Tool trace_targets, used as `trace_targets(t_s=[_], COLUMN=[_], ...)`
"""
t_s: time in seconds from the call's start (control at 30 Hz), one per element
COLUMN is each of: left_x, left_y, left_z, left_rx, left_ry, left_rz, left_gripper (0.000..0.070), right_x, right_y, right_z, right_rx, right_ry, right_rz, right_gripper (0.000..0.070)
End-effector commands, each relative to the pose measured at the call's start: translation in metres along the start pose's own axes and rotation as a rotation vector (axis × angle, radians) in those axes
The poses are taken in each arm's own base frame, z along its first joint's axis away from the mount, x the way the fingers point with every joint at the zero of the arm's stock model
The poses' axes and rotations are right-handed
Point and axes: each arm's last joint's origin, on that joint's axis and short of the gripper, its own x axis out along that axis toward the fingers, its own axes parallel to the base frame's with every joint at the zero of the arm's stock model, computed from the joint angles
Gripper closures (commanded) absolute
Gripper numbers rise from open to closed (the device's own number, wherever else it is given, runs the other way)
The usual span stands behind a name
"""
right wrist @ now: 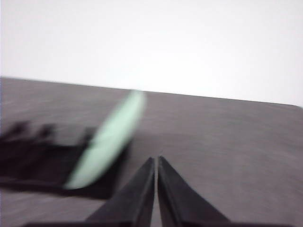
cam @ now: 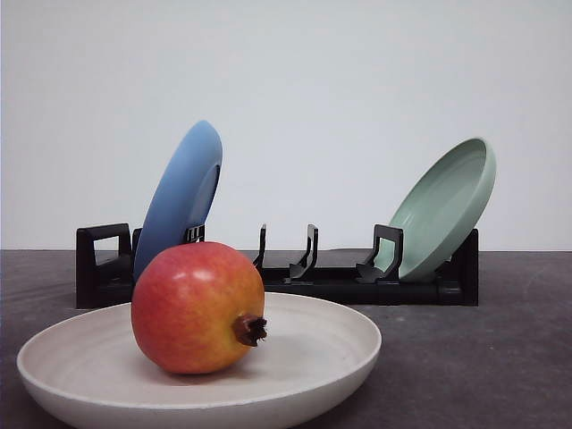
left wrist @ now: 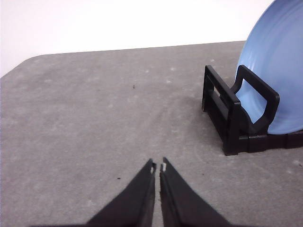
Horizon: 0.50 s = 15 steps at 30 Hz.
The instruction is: Place pomegranate in white plate
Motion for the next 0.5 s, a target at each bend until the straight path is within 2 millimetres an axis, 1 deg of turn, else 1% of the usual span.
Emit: trace_targets(t_s=[0.0,0.1,0.2,0.33,0.47], left_x=[0.001,0.001,0.001,0.001,0.001], left_y=[0.000,0.000,0.000,0.000,0.000], left_z=[-0.004,-0.004,-0.004,-0.004,-0.004], left_rx=[0.000,0.000,0.000,0.000,0.000], left_ry=[0.011,0.011,0.011,0.011,0.011], left_rz=[0.001,0.001,0.001,0.001,0.001], left_gripper=[0.0700,0.0700,0.0700,0.0700,0.0700], right_x=[0.006,0.015,0.020,0.024,0.027], right_y=[-0.003,-0.007,-0.008,-0.008,-0.008], right_z=[-0.013,-0.038,-0.058,-0.078,-0.091], right_rx=[-0.012,-0.010,-0.010,-0.016,-0.018], right_ry=[-0.024,-0.014,0.012,0.055,0.085], right_rz=[-0.040,-0.086,-0.098,-0.083,-0.085], right_gripper=[0.0696,0.0696,0.0696,0.0696,0.0696])
